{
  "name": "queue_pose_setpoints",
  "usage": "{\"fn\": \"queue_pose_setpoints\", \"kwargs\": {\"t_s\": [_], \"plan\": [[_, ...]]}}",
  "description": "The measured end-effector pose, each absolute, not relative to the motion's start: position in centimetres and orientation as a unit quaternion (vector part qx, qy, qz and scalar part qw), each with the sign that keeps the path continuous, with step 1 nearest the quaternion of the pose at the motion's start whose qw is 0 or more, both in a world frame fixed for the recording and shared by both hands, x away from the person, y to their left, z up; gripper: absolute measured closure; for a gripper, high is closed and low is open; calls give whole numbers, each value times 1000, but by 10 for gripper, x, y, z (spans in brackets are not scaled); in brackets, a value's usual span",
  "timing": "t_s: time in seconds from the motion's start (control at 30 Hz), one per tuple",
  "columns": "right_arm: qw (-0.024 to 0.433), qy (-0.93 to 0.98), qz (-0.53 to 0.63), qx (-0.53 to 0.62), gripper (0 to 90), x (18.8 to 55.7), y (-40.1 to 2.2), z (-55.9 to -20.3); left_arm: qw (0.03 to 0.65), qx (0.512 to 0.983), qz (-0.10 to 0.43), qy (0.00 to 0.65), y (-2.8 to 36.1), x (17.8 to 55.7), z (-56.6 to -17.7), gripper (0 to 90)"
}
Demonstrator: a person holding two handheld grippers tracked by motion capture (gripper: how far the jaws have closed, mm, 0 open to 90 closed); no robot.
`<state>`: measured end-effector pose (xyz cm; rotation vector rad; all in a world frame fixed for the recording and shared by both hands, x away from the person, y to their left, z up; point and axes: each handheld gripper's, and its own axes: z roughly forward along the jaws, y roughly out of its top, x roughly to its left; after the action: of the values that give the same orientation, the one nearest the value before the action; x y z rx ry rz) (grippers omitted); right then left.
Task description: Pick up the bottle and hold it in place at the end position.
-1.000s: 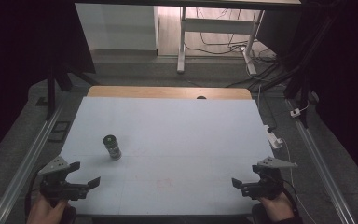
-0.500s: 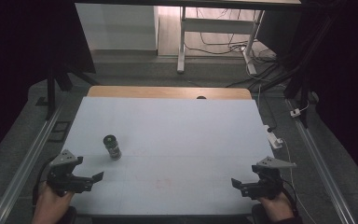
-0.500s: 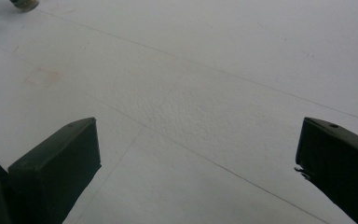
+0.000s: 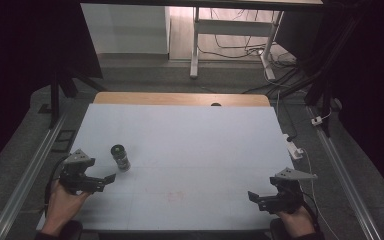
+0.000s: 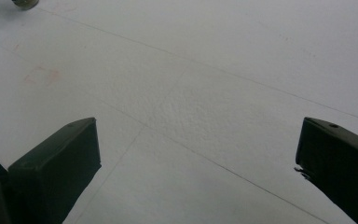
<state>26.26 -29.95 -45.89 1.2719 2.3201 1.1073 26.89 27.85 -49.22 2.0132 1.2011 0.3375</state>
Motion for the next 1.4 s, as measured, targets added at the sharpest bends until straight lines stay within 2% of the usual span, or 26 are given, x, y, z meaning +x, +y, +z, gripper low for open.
{"fn": "queue_pose_setpoints", "kwargs": {"t_s": [0.4,0.93,1.07,1.33,1.37,1.4], "plan": [[133,803,384,436,0,263,-299,-459,393,787,129,458,275,302,-506,0],[131,805,383,433,0,263,-299,-459,350,825,119,428,261,329,-527,3],[131,806,383,432,0,263,-299,-459,339,836,134,409,259,331,-527,78],[131,806,384,432,0,263,-299,-459,336,846,129,393,261,332,-528,382],[131,806,384,432,0,263,-299,-459,337,848,128,389,260,331,-528,446],[131,806,384,432,0,263,-299,-459,338,850,126,383,260,331,-527,446]]}}
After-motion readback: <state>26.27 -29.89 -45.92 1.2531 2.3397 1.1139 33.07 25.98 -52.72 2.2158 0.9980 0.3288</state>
